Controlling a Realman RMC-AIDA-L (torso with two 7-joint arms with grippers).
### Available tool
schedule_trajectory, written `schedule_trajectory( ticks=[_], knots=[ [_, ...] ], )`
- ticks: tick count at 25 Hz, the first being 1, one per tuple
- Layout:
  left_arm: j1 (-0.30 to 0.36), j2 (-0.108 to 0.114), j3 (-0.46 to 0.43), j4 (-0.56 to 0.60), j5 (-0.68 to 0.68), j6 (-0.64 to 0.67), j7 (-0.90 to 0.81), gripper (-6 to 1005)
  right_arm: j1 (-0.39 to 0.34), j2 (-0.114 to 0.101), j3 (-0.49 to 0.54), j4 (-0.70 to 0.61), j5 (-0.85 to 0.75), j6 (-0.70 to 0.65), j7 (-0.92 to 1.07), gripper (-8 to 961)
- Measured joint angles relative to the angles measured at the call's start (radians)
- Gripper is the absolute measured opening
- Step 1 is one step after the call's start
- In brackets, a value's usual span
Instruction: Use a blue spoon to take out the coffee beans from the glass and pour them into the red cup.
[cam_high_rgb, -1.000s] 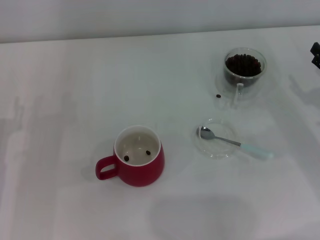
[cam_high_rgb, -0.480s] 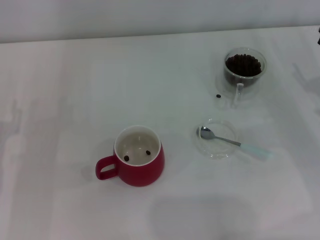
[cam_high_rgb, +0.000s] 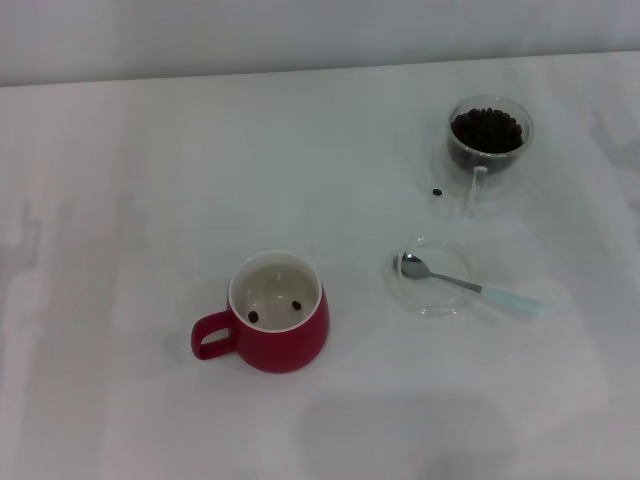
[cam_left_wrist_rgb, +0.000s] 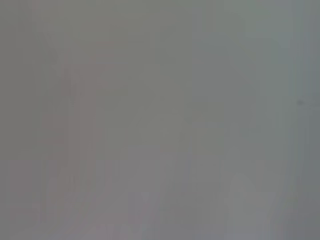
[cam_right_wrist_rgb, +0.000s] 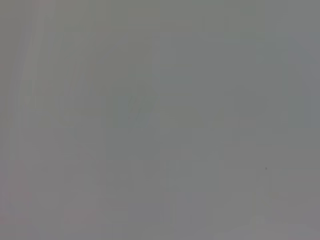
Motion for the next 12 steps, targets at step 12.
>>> schedule_trajectory(
  ticks=[12],
  knots=[
    [-0.007, -0.001, 0.006, 0.018, 0.006, 0.025, -0.019, 739, 0.006, 0.001, -0.002, 0.022, 0.010, 0.003, -0.043, 879]
  ],
)
